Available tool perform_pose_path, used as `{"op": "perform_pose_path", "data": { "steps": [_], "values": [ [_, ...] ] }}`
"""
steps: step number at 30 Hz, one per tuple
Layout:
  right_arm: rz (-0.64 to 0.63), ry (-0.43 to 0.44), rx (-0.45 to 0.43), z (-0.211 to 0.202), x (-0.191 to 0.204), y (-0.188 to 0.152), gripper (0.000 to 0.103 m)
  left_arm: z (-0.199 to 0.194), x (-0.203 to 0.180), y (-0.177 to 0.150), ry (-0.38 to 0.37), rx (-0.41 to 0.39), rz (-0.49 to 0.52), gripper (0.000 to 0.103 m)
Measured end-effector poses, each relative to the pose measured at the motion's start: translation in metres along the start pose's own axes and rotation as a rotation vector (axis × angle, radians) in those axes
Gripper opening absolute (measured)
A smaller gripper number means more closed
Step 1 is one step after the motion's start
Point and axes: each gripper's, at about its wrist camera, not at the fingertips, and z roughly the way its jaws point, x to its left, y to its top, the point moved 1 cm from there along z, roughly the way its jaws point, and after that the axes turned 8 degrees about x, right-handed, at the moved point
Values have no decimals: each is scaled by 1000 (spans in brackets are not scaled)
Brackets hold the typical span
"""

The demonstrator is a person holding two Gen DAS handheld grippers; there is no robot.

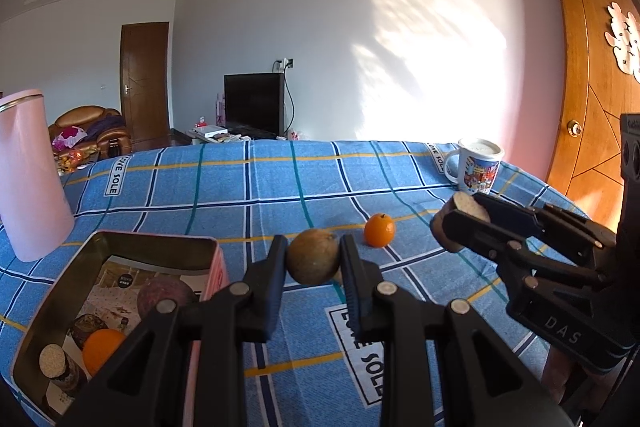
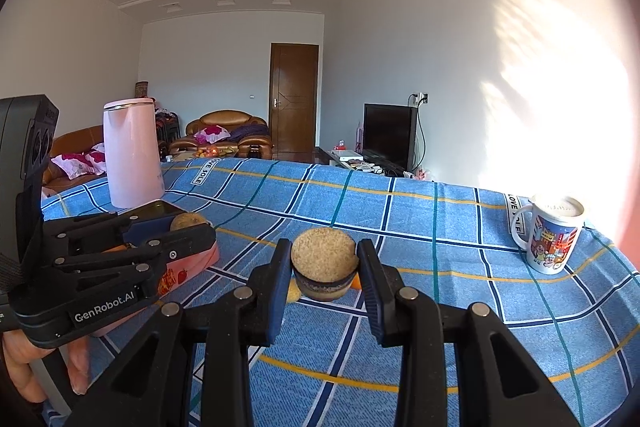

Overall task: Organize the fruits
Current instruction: 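Carry the jar and the yellow-green fruit over the metal tin, then lower the jar and fruit into the tin and open both tools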

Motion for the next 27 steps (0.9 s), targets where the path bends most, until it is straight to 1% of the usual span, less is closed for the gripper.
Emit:
{"op": "perform_pose_path", "data": {
  "steps": [1, 3, 5, 8, 10, 13, 16, 19, 22, 24, 27],
  "values": [
    [-2, 8, 18, 3, 2, 1, 35, -1, 6, -1, 4, 19, -12, 28],
    [-5, 38, 39, 8, 10, 4, 35, -8, 20, -1, 7, 28, -37, 28],
    [-13, 83, 41, 10, 23, 10, 35, -16, 37, 1, 35, 32, -52, 28],
    [-41, 142, 36, 14, 48, 23, 35, -29, 66, 6, 62, 33, -89, 28],
    [-61, 182, 38, 19, 67, 30, 35, -34, 85, 8, 94, 42, -109, 28],
    [-86, 250, 53, 28, 95, 39, 35, -38, 110, 8, 119, 67, -135, 28],
    [-139, 282, 78, 38, 123, 43, 35, -34, 129, 6, 142, 103, -152, 28],
    [-176, 298, 100, 50, 143, 42, 35, -28, 143, 2, 159, 139, -161, 28],
    [-189, 313, 130, 63, 154, 39, 35, -23, 155, -4, 158, 167, -187, 28],
    [-193, 319, 147, 70, 158, 37, 35, -20, 158, -7, 159, 178, -187, 28],
    [-202, 326, 174, 81, 165, 34, 35, -18, 163, -7, 134, 191, -202, 28]
  ]
}}
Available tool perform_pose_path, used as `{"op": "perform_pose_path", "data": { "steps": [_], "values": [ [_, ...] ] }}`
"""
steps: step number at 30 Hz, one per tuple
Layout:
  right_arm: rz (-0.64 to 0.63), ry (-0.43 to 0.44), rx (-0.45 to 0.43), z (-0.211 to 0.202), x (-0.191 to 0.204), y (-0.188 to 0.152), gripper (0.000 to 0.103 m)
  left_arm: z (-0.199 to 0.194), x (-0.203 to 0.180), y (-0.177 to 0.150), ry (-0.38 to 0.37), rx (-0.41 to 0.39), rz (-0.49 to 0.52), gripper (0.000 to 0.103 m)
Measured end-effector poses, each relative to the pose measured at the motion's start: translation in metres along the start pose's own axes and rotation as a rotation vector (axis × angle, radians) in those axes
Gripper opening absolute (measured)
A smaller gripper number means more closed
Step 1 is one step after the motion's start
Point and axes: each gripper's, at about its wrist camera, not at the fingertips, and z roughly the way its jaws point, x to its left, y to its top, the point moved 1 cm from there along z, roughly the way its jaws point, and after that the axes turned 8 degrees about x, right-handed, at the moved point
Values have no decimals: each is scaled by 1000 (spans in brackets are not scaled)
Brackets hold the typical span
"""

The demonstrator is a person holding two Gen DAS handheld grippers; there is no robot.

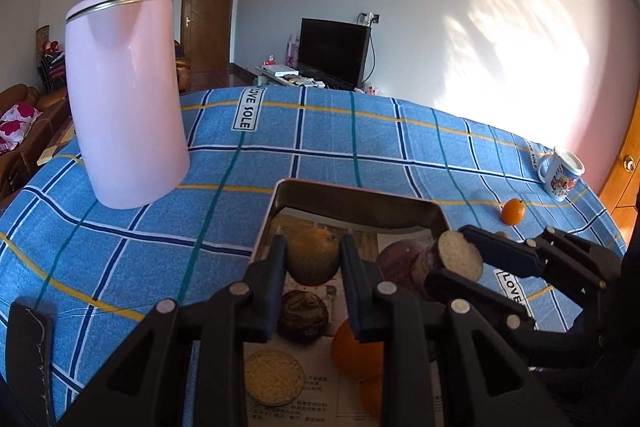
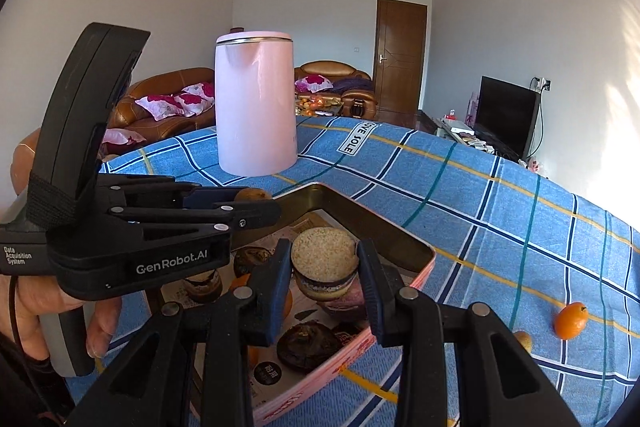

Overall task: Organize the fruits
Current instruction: 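Lower the jar and fruit into the tin and open both tools, then grasp a small orange with the right tool while the left tool grasps another yellow-green fruit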

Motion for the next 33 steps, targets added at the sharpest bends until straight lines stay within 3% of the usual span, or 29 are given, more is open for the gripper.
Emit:
{"op": "perform_pose_path", "data": {
  "steps": [5, 8, 10, 11, 12, 13, 16, 21, 28, 33],
  "values": [
    [-20, 6, 26, 16, 6, 4, 35, 7, 7, 1, 15, 17, -22, 28],
    [-23, 24, 40, 25, 9, 5, 35, 7, 11, 1, 13, 15, -31, 35],
    [-24, 38, 47, 27, 9, 6, 37, 1, 12, 0, 40, -3, -45, 61],
    [-25, 33, 44, 27, 9, 7, 41, -2, 13, 1, 44, -17, -49, 67],
    [-22, 26, 32, 25, 7, 7, 53, -6, 13, 1, 46, -29, -55, 72],
    [-16, 20, 14, 19, 6, 7, 59, -10, 13, 1, 45, -39, -60, 72],
    [0, 10, -24, -1, -4, 7, 60, -18, 7, 3, 41, -53, -52, 76],
    [13, -121, -52, -35, -45, -4, 67, -23, -23, 5, 17, -65, -3, 76],
    [272, -304, 8, -68, -156, -33, 67, -6, -94, 5, -26, -41, 125, 79],
    [388, -340, 83, -61, -204, -48, 67, 18, -136, 8, -32, -7, 170, 79]
  ]
}}
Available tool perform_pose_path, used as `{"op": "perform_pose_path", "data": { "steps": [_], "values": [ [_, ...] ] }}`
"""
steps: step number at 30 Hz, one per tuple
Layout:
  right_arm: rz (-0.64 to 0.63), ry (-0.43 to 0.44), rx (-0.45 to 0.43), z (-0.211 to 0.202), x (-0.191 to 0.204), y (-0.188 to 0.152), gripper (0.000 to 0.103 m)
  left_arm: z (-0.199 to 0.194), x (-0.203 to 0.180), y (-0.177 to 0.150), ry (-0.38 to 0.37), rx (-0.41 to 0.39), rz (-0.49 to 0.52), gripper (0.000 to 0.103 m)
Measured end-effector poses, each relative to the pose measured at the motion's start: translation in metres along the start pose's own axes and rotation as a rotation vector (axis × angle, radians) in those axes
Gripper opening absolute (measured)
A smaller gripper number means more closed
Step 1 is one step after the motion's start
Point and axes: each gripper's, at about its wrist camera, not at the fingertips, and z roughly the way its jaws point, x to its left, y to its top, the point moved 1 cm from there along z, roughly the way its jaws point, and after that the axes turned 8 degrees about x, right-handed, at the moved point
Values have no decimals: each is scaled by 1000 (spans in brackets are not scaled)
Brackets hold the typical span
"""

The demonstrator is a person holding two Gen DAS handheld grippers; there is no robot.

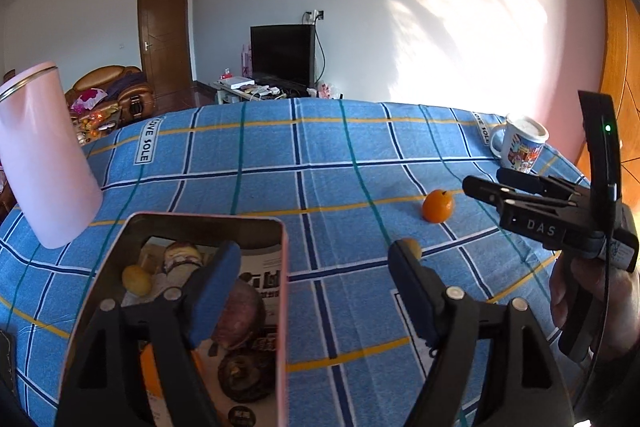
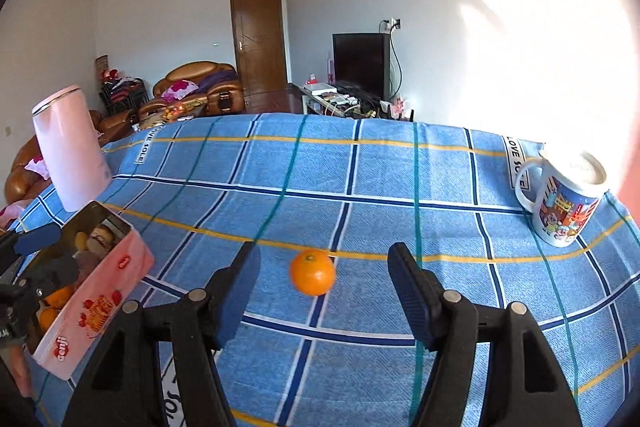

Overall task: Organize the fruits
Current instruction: 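Grasp a small orange with the right tool while the left tool grasps another yellow-green fruit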

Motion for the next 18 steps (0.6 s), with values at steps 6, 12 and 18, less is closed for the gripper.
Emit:
{"op": "perform_pose_path", "data": {
  "steps": [6, 12, 18],
  "values": [
    [3, 19, 120, 38, 1, 1, 67, 21, -16, 10, 22, 37, -13, 79],
    [51, 67, 201, 68, -5, 3, 46, 30, -24, 10, 21, 51, -8, 79],
    [83, 89, 182, 51, -11, -8, 35, 36, -34, 12, -16, 62, 3, 79]
  ]
}}
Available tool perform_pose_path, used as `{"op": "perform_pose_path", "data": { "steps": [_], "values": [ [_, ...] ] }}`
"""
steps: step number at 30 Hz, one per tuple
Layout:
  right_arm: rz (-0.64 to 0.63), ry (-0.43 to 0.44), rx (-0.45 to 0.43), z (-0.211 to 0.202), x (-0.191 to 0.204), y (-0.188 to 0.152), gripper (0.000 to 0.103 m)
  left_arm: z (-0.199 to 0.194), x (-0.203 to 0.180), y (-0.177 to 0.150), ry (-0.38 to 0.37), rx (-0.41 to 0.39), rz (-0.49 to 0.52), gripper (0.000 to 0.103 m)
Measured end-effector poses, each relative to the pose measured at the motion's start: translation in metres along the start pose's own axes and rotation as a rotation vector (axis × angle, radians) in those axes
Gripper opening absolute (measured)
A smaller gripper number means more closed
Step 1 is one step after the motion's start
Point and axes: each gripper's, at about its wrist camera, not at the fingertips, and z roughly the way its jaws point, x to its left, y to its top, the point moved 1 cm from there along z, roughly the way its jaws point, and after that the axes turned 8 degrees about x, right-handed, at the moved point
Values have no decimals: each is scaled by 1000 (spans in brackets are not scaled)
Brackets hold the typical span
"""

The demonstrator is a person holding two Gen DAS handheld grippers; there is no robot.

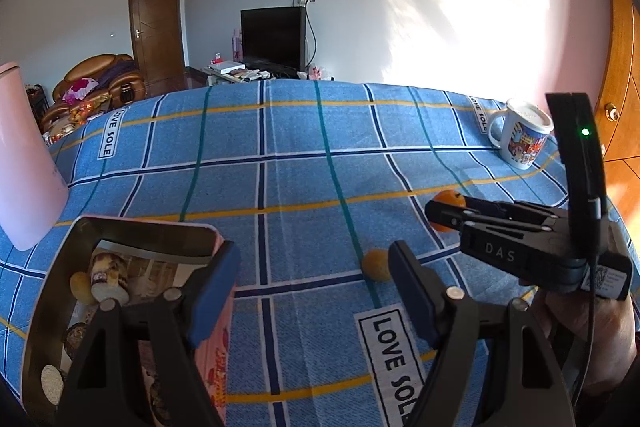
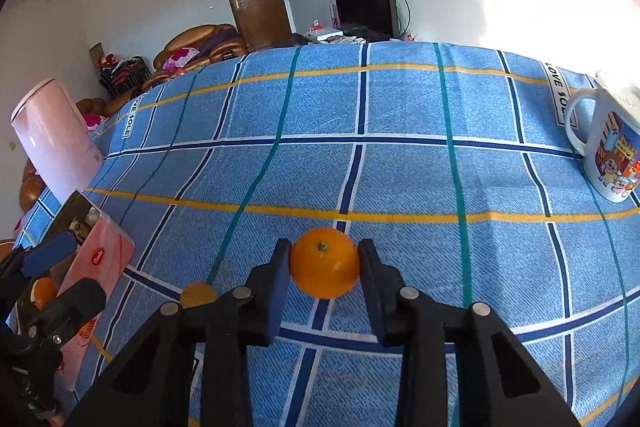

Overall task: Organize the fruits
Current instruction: 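Grasp a small orange with the right tool while the left tool grasps another yellow-green fruit, then hold the orange and the yellow-green fruit above the table with both tools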

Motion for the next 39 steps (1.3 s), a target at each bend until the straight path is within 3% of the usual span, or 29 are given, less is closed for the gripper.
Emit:
{"op": "perform_pose_path", "data": {
  "steps": [11, 16, 17, 21, 28, 39],
  "values": [
    [29, -71, -107, -50, -13, -40, 35, 44, -37, -1, -79, 135, 60, 77],
    [36, -56, -112, -51, -15, -40, 36, 63, -36, 1, -105, 204, 41, 53],
    [35, -57, -108, -50, -14, -40, 36, 63, -37, 2, -107, 198, 43, 52],
    [23, -44, -88, -47, -12, -40, 36, 63, -38, 2, -129, 201, 49, 28],
    [13, -19, -130, -55, -10, -43, 36, 54, -33, 3, -148, 153, 28, 28],
    [-28, -2, -191, -66, -3, -46, 36, 34, -35, 4, -104, 41, 45, 28]
  ]
}}
